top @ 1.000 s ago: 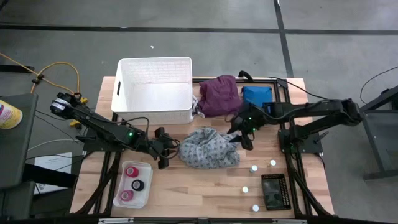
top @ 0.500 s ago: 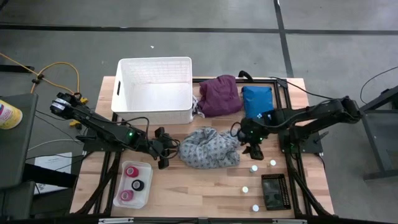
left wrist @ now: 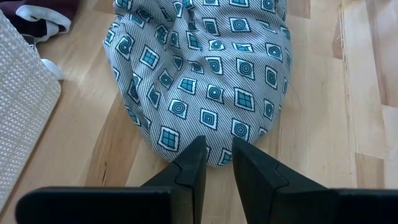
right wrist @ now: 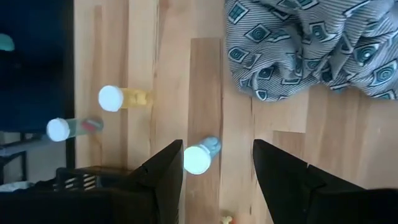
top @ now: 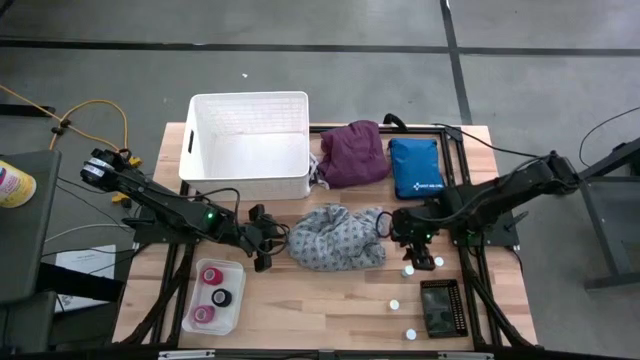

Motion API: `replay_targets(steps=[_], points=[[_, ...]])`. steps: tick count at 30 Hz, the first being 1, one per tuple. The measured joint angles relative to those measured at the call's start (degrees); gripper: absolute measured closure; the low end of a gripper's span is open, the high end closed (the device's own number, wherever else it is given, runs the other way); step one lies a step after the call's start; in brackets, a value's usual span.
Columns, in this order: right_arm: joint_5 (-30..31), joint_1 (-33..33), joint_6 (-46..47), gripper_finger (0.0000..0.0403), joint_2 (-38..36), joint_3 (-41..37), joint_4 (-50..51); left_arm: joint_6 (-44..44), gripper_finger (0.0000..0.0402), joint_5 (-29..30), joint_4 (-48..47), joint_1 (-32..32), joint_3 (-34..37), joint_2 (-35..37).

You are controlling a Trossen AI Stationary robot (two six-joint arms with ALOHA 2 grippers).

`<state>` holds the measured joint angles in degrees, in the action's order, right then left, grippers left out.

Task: Pick & place medical supplies in basket/bin
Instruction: Put the top blue pill bottle into the black bin

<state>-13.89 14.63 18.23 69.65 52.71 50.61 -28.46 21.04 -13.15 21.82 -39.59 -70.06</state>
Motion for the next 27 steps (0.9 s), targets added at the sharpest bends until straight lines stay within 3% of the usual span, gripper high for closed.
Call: replay_targets(steps=[16, 27], points=[[14.6, 9.1, 6.1, 0.0221, 0.1, 0.0, 0.9, 0.0, 0.0327, 0.0, 0.0, 0.0, 0.0, 0.0], [15.7, 13.8, 14.0, 0.0221, 2.1, 0.0, 4.8, 0.0, 0.0327, 0.0, 0.0, 0.0, 0.0, 0.0]])
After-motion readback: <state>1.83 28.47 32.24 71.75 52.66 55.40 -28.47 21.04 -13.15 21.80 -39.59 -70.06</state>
